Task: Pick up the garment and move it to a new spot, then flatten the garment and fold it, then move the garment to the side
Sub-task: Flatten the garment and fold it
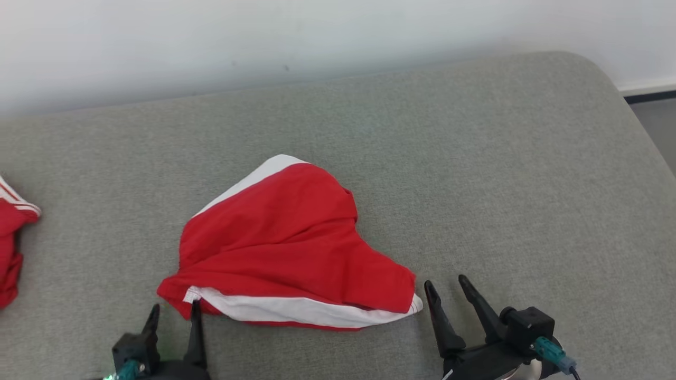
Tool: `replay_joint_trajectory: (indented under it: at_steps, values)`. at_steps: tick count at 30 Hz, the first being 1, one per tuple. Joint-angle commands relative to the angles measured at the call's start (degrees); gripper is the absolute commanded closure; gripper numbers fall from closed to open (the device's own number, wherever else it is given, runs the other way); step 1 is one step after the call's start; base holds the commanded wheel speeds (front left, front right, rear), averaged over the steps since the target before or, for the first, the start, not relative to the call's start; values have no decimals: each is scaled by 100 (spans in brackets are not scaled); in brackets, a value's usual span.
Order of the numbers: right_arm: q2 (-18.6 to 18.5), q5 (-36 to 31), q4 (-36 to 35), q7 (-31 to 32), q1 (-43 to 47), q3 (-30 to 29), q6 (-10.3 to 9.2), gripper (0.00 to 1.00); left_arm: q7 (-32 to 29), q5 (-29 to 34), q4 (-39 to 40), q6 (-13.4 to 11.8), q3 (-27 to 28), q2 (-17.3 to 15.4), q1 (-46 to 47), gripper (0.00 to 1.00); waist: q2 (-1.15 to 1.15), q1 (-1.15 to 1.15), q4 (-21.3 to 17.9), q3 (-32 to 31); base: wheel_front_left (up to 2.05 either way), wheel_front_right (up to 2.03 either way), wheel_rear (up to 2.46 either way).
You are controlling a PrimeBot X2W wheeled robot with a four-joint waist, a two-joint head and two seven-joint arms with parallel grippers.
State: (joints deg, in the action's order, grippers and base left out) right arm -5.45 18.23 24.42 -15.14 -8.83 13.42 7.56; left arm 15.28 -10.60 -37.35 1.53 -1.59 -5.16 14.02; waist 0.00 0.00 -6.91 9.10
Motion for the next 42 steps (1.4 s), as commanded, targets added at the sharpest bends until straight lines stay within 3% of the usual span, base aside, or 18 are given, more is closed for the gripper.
replay_joint_trajectory:
  at_steps: [1,12,26,37,38,39,40,41,42]
  values:
    - [12,57,-4,1,109,55,-15,0,-21,44,84,15,41,41,-237,0,0,0,206,-202,0,0,0]
    - [-101,408,43,1,226,651,-15,0,-16,153,499,139,204,197,-831,0,0,0,571,-418,0,0,0]
    - [-43,326,536,1,25,301,-15,0,-16,78,619,167,82,229,-800,0,0,0,806,-302,0,0,0]
    - [-13,356,404,1,170,414,-15,0,-16,-57,732,105,-31,230,-831,0,0,0,822,-219,0,0,0]
    - [-18,357,393,1,161,447,-15,9,-16,-69,740,100,-48,230,-825,0,0,0,819,-210,0,0,0]
    - [-19,373,388,1,139,471,-15,46,-16,-77,747,93,-61,229,-816,0,0,0,817,-201,0,0,0]
    - [-21,388,371,1,106,498,-15,65,-16,-85,754,89,-73,229,-805,0,0,0,816,-190,0,0,0]
    - [-24,398,350,1,69,509,-15,100,-16,-85,766,88,-87,230,-792,0,0,0,815,-174,0,0,0]
    - [-22,412,339,1,36,527,-15,100,-16,-84,774,83,-95,230,-780,0,0,0,814,-160,0,0,0]
